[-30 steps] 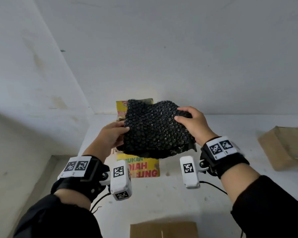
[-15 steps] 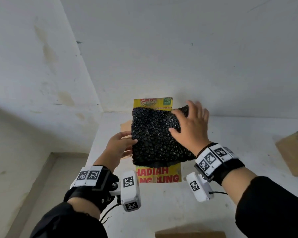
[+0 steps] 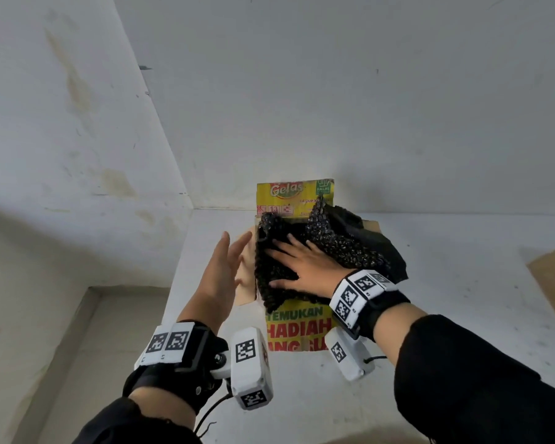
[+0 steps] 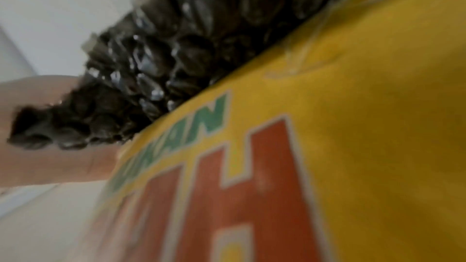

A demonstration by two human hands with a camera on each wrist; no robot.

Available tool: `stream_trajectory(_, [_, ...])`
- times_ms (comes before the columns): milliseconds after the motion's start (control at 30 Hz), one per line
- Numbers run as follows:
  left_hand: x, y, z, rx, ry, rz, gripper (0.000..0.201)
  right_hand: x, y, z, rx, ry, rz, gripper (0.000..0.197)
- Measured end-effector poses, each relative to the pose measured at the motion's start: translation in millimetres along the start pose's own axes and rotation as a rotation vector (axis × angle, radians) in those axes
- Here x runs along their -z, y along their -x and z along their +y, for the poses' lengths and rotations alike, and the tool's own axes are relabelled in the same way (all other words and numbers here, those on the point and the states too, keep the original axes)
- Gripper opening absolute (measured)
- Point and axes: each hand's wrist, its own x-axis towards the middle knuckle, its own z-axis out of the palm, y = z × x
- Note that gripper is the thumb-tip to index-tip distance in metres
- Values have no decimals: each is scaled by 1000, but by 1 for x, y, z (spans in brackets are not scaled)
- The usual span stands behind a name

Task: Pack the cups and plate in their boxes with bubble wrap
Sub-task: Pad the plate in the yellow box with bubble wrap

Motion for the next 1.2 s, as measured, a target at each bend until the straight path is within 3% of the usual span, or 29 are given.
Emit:
stream_trajectory(100, [-8, 1, -6, 14, 16, -67, 54, -4, -10, 4, -19, 80, -52, 67])
stream_trajectory(300, [-23, 4, -25, -50, -113, -78, 66, -18, -25, 5, -83, 91, -88, 72])
stream_trajectory(533, [-21, -2, -33, -89, -118, -63, 51, 14, -8, -4, 9, -106, 29, 60])
stream_trajectory(767, [-22, -5, -38, -98, -68, -31, 48, -8, -10, 3, -63, -89, -107, 76])
stream_trajectory(867, [-23, -5, -37, -92, -62, -32, 49, 3, -6, -6, -87, -79, -113, 67])
stream_trajectory(967, [-27, -2, -33, -102, -51, -36, 47, 25, 11, -23, 1, -36, 93, 43])
stream_trajectory(1033, [-27, -1, -32, -114, -65, -28, 45, 29, 24, -27, 32, 72, 416, 34])
stream_trajectory(1100, [-27, 0, -33, -119, -66, -35, 46, 24, 34, -25, -90, 240, 590, 40])
stream_trajectory(1200, [-26, 2, -32, -115, -64, -34, 46, 10, 38, -17, -325, 146, 336, 62])
